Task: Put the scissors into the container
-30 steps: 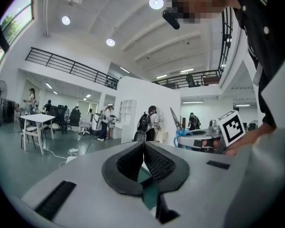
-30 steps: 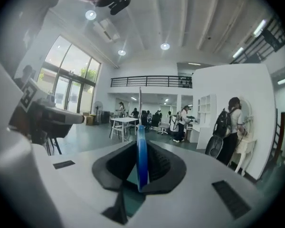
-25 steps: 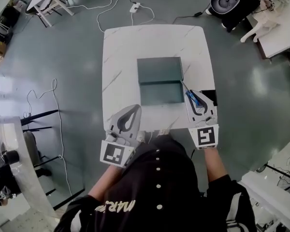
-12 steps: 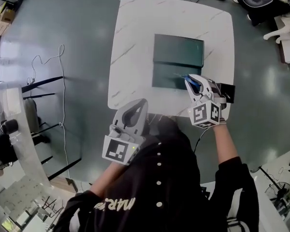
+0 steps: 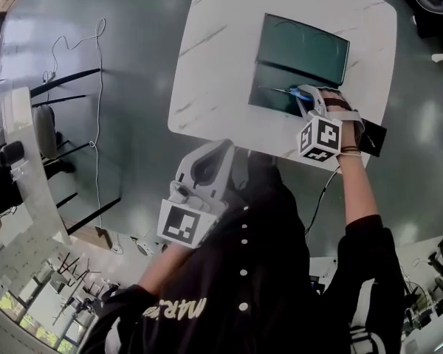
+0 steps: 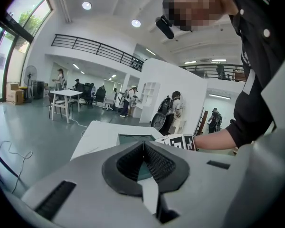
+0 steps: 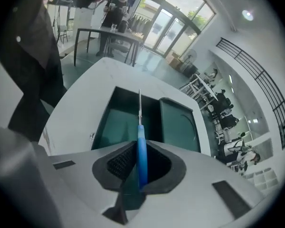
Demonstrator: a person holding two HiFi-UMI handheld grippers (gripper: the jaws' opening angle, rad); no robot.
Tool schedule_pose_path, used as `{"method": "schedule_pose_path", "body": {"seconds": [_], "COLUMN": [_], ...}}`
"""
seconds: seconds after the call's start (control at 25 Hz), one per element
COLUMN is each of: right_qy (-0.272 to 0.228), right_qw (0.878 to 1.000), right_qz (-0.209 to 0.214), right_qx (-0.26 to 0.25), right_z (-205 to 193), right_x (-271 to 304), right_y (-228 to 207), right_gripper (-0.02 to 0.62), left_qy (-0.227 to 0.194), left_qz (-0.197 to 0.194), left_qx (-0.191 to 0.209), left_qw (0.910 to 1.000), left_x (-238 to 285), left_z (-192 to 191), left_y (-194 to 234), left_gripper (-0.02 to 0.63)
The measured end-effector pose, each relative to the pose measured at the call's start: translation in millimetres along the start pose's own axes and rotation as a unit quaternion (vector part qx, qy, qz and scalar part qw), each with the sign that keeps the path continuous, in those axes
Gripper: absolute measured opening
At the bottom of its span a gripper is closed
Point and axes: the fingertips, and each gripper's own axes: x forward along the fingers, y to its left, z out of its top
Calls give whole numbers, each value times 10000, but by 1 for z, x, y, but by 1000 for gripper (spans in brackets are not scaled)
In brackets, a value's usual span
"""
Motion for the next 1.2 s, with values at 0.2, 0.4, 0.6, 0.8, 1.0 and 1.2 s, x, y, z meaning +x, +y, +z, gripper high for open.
{"method": "schedule_pose_path", "body": {"seconds": [0.2, 0.4, 0.6, 0.8, 1.0, 1.2], "right_qy": [305, 380, 412, 365, 331, 495], "right_qw": [9972, 9916, 9845, 9846, 9893, 9888], "right_qz": [105, 259, 183, 120, 486, 856], "right_qx": [-678, -1210, -1693, -1706, -1332, -1122], "right_z": [-5, -3, -4, -1, -4, -9], "right_x": [27, 44, 60, 64, 63, 56], "right_y": [2, 9, 19, 18, 25, 28], "right_gripper": [63, 64, 64, 67, 118, 215], "left_qy": [151, 245, 347, 371, 407, 371], "left_qz": [168, 318, 413, 504, 479, 381], "left_qx": [-178, -317, -463, -510, -617, -576], "left_qw": [9996, 9987, 9975, 9967, 9961, 9969], "left_x": [-4, -4, -4, -9, -10, -8], "left_z": [-19, -27, -40, -45, -47, -42], "left_y": [10, 18, 22, 25, 25, 20], "left_gripper": [28, 28, 28, 28, 28, 28]}}
